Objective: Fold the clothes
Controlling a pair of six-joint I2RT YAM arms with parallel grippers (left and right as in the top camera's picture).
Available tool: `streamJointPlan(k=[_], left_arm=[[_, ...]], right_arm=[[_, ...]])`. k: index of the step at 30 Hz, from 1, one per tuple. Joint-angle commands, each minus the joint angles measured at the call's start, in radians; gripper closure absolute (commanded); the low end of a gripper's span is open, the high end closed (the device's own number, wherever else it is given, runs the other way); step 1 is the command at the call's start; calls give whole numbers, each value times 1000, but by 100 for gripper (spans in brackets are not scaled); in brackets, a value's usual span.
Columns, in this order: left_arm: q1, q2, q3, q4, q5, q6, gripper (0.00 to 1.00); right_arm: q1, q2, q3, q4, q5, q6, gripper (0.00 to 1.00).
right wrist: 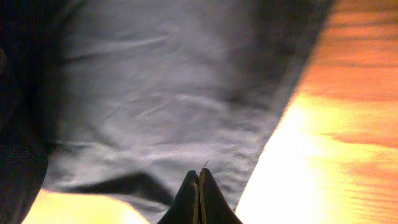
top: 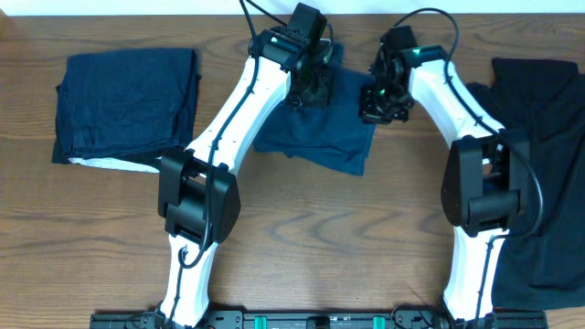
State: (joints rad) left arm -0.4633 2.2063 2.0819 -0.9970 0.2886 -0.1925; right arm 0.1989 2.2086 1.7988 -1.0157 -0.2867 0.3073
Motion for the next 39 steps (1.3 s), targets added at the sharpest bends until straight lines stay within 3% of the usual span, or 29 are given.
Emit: streamJointPlan(k=[1, 2, 6, 11, 12, 15, 18, 30, 36, 37, 39], left_arm=[[-6, -1, -5, 5, 19, -12, 33], [-6, -1, -5, 16, 39, -11, 27], [0, -11, -5, 85, 203, -11, 24], [11, -24, -5, 108, 207, -2, 25], [12, -23, -5, 101, 192, 0, 34], [12, -23, -5, 56, 110, 0, 80], [10, -22, -10, 21, 103, 0, 93], [-44, -21, -225, 130, 103, -1, 94], [-62, -22, -234, 151, 103, 0, 94], [-62, -22, -234, 150, 103, 0, 94], [-60, -22, -234, 149, 103, 0, 94]], right_arm=[[-35, -8, -4, 19, 29, -39, 99], [-44, -8, -4, 23, 29, -52, 99], [-77, -10, 1, 35, 28, -104, 99], [-105, -39, 9, 21, -18, -187, 99], [-108, -48, 10, 21, -43, -204, 99], [-114, -79, 12, 35, -155, -266, 99], [-114, -84, 11, 75, -240, -272, 99], [-66, -11, 5, 238, -305, -271, 99], [-70, 16, 6, 277, -305, -337, 99], [-77, 13, 10, 283, -305, -340, 95], [-92, 13, 20, 288, -305, -351, 75]])
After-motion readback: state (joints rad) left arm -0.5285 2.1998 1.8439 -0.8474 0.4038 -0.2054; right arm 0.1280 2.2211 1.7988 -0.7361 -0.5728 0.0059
